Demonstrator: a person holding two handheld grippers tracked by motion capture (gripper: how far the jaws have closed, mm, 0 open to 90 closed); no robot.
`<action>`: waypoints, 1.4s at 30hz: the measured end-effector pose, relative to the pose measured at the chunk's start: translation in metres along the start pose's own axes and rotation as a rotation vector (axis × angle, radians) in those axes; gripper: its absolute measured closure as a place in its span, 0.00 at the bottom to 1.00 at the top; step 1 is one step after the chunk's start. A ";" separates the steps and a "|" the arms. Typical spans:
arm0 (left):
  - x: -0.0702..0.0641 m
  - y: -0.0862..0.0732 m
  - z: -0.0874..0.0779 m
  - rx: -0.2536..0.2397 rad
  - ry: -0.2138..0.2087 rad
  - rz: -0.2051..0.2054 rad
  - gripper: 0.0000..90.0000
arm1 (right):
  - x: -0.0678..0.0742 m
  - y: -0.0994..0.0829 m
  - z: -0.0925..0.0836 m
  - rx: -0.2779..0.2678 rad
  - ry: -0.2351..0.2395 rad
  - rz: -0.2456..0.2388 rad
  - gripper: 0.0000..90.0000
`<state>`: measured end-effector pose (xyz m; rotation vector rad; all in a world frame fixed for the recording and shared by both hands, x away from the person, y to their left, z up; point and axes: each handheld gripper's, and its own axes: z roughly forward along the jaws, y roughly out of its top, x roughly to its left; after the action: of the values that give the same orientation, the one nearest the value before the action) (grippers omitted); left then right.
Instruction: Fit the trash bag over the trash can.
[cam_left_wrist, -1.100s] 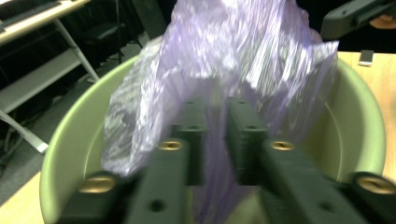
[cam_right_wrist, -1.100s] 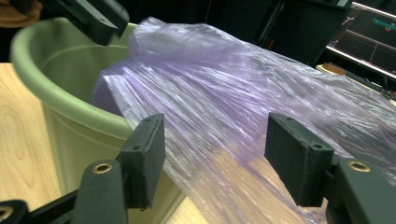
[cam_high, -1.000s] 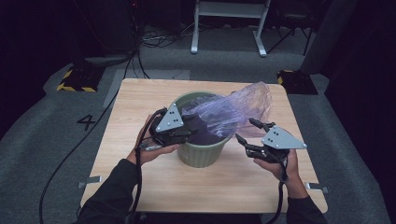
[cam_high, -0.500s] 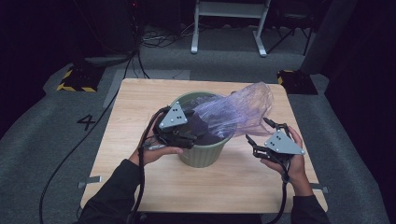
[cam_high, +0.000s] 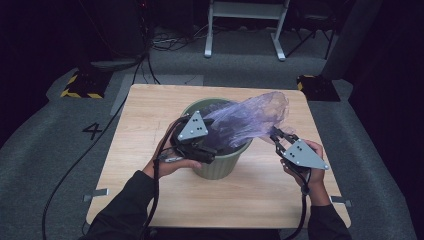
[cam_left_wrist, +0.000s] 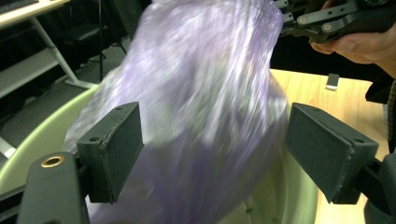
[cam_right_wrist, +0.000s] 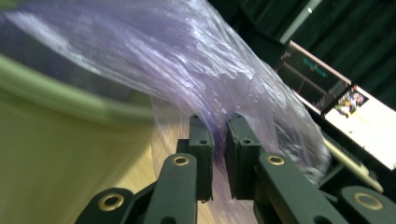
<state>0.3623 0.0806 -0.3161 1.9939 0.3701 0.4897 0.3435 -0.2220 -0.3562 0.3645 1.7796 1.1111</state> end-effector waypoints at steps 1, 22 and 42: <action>-0.002 0.003 0.002 0.002 0.002 0.008 0.21 | 0.002 0.005 0.000 -0.009 0.011 -0.001 0.92; -0.003 -0.006 0.010 0.089 -0.005 0.104 0.98 | 0.031 0.050 -0.007 -0.061 0.103 -0.075 0.80; 0.020 -0.032 -0.022 0.021 0.044 0.008 0.98 | 0.004 0.017 -0.029 -0.041 0.197 0.206 0.28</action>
<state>0.3677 0.1208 -0.3320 2.0084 0.3957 0.5377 0.3133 -0.2251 -0.3414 0.4337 1.9195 1.3669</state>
